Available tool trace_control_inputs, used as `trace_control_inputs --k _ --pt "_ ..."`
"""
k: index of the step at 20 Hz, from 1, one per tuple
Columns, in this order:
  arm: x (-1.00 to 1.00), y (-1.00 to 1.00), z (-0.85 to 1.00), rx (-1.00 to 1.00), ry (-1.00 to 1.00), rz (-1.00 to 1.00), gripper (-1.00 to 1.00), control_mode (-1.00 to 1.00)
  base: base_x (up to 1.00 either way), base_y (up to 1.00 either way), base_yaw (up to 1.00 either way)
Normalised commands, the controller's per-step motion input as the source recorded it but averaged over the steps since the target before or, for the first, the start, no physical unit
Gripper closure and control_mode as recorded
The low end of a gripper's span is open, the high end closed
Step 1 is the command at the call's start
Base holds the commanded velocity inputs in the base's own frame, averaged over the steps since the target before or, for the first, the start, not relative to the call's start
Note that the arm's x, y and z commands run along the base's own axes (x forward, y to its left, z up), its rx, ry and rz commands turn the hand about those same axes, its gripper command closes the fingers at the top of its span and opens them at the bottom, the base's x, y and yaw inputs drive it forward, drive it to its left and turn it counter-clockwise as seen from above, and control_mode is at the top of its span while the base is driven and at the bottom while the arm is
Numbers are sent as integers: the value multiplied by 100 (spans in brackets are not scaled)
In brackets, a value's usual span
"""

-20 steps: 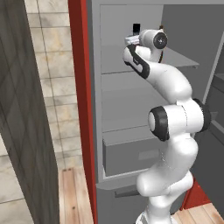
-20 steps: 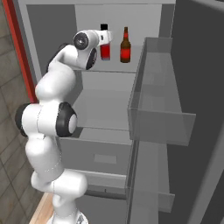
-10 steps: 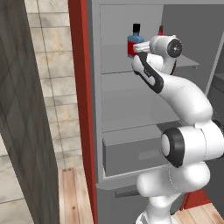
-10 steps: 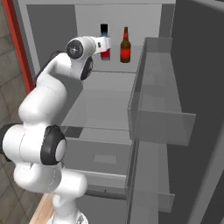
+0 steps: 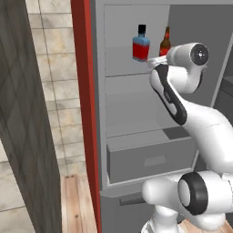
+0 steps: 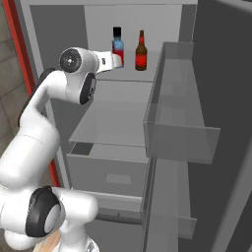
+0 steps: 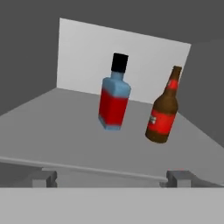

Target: Place the liquor and beer on the top shelf of the fridge to keep them out of children's reach, and place the avocado on lower shelves for easy access.

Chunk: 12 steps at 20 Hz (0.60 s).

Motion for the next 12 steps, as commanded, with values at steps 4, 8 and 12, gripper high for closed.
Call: trace_control_inputs --k 4,8,12 --pt "-100 0 -19 0 19 0 -100 -100 0 0 0" --pt "-96 4 -24 -1 13 0 -100 -100 0 0 0" --pt "-81 7 -24 -2 19 0 -100 -100 0 0 0"
